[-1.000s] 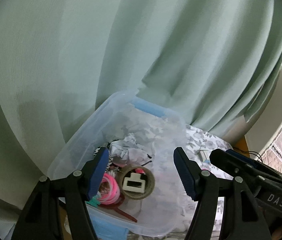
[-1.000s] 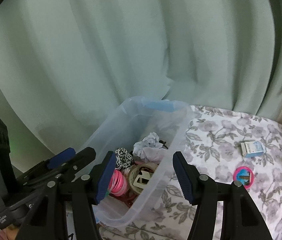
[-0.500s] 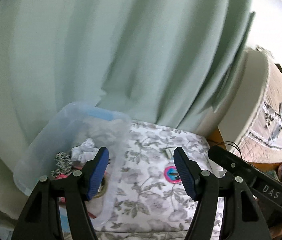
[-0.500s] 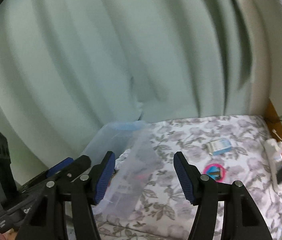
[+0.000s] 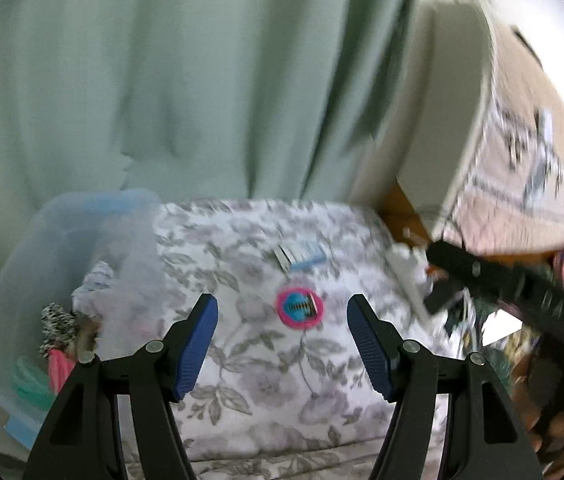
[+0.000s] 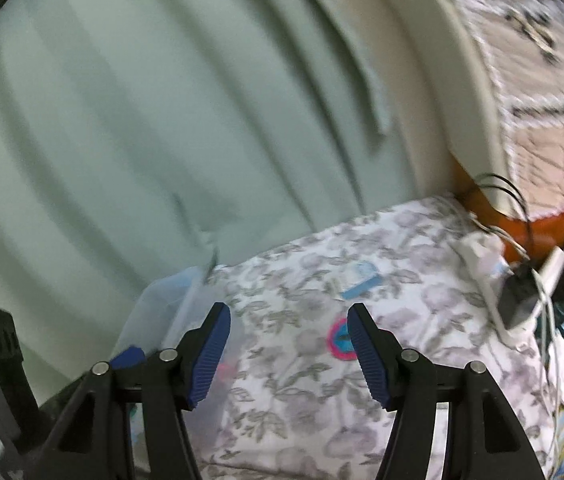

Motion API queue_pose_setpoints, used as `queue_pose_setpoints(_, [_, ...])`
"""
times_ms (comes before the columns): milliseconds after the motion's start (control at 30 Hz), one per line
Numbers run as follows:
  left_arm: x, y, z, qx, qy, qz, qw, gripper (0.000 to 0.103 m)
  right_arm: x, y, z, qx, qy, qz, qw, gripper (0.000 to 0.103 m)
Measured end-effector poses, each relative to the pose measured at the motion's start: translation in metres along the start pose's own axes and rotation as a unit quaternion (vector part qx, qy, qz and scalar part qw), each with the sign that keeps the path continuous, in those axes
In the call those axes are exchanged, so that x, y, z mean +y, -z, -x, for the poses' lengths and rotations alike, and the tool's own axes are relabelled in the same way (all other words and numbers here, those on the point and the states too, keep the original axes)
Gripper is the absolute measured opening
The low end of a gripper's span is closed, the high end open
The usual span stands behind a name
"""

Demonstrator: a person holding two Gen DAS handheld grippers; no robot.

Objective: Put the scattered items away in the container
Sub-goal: 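Move both open grippers back over the pink compact and ear-drop box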

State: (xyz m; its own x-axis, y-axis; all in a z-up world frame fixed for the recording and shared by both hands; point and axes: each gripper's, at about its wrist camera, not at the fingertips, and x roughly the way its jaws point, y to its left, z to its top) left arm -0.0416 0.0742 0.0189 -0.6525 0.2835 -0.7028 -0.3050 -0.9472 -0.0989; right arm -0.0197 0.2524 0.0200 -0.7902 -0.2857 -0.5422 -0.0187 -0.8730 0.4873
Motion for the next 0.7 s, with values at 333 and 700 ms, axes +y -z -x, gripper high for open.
queue_pose_setpoints(333, [-0.023,0.021,-0.094,0.093,0.031,0.001,0.9952,0.068,-0.052,0.007,-0.034,0.043,0.047,-0.036,0.997,0.065])
queue_pose_setpoints(700, [-0.016,0.032,-0.180,0.144,0.030,0.015,0.9890,0.068,-0.085,0.018,-0.085,0.104,0.083,-0.052,0.990,0.065])
